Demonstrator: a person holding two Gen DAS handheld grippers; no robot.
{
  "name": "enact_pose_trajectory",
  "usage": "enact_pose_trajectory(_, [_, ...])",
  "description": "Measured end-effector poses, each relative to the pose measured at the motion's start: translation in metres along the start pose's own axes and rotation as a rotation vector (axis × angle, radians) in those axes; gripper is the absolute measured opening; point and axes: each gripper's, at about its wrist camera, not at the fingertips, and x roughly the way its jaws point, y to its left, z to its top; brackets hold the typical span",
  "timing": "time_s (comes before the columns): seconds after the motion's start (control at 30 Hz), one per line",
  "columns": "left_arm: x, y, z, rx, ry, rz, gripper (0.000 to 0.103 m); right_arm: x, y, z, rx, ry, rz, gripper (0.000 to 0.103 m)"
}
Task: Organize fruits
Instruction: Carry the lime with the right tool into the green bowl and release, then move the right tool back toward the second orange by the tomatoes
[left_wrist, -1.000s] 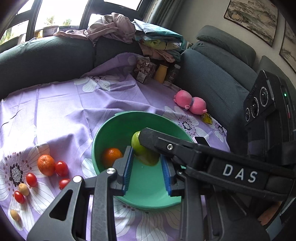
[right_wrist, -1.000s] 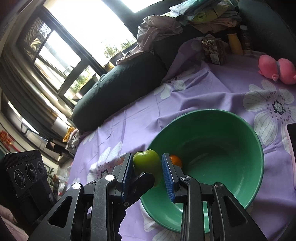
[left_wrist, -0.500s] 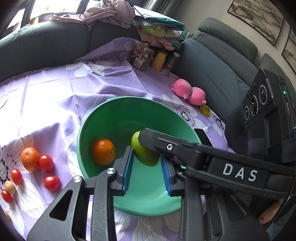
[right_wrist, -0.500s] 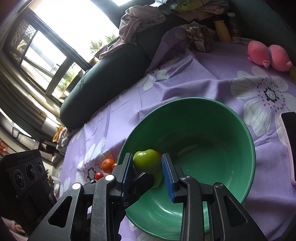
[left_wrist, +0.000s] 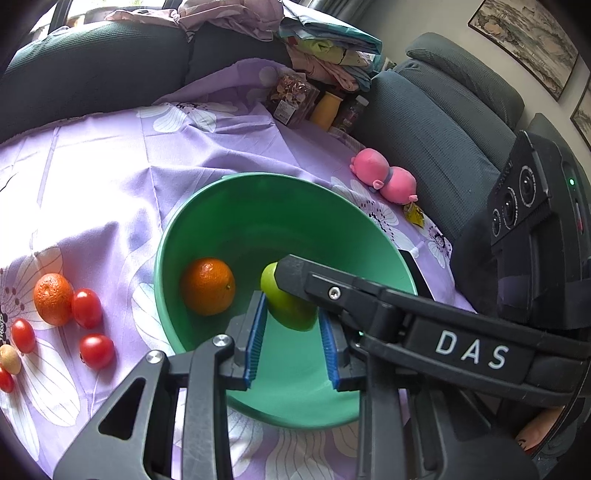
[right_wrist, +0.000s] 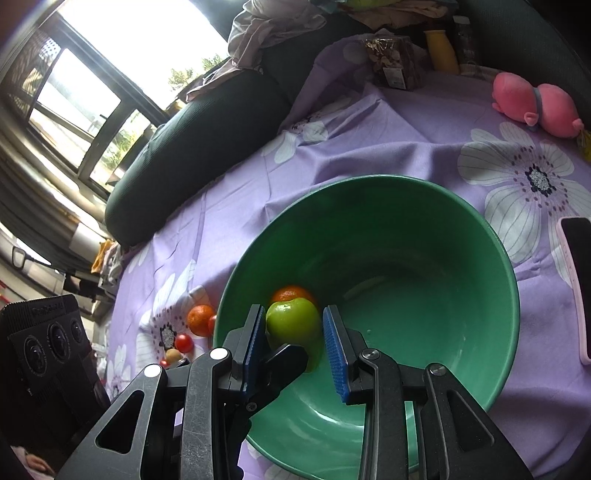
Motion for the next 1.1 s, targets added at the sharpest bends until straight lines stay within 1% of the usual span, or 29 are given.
enact_pose_trajectory(0.1, [-0.004, 0.000, -0.001, -0.004, -0.005, -0.013, 0.027, -0.002, 0.001, -0.001, -0.001, -0.007, -0.006, 0.035])
enact_pose_trajectory(0.2, [-0.014, 0.000, -0.002, -0.007, -0.016, -0.005, 0.029, -0.006, 0.003, 0.000, -0.006, -0.032, -0.034, 0.035])
enact_pose_trajectory(0.27, [-0.026, 0.002, -0.003, -0.011, -0.035, 0.003, 0.030, -0.009, 0.006, 0.000, -0.012, -0.050, -0.037, 0.037])
enact_pose_trajectory(0.33, [-0.040, 0.006, -0.004, -0.016, -0.062, 0.017, 0.033, -0.012, 0.013, -0.001, -0.038, -0.072, -0.038, 0.042])
enact_pose_trajectory(0.4, [-0.058, 0.012, -0.007, -0.025, -0.102, 0.043, 0.044, -0.015, 0.020, -0.002, -0.064, -0.090, -0.046, 0.046])
enact_pose_trajectory(0.43, [-0.068, 0.015, -0.008, -0.031, -0.124, 0.060, 0.047, -0.016, 0.024, -0.002, -0.076, -0.099, -0.050, 0.047])
enact_pose_trajectory(0.5, [-0.087, 0.024, -0.012, -0.040, -0.156, 0.107, 0.057, -0.017, 0.033, -0.003, -0.100, -0.112, -0.057, 0.048])
enact_pose_trajectory(0.57, [-0.104, 0.035, -0.016, -0.043, -0.184, 0.177, 0.062, -0.017, 0.042, -0.004, -0.125, -0.120, -0.060, 0.049])
enact_pose_trajectory(0.7, [-0.131, 0.060, -0.030, -0.079, -0.212, 0.384, 0.069, -0.016, 0.061, -0.009, -0.186, -0.144, -0.078, 0.050])
enact_pose_trajectory(0.77, [-0.140, 0.074, -0.039, -0.097, -0.213, 0.468, 0.071, -0.013, 0.072, -0.012, -0.213, -0.152, -0.086, 0.052])
enact_pose_trajectory(0.8, [-0.143, 0.083, -0.043, -0.115, -0.210, 0.501, 0.071, -0.011, 0.077, -0.013, -0.226, -0.153, -0.091, 0.055])
enact_pose_trajectory(0.83, [-0.146, 0.091, -0.048, -0.136, -0.207, 0.525, 0.071, -0.009, 0.083, -0.016, -0.241, -0.153, -0.097, 0.057])
enact_pose_trajectory(1.0, [-0.153, 0.124, -0.065, -0.225, -0.199, 0.603, 0.071, 0.006, 0.113, -0.028, -0.318, -0.137, -0.105, 0.058])
enact_pose_trajectory(1.1, [-0.153, 0.135, -0.070, -0.256, -0.200, 0.620, 0.071, 0.019, 0.132, -0.037, -0.376, -0.107, -0.099, 0.058])
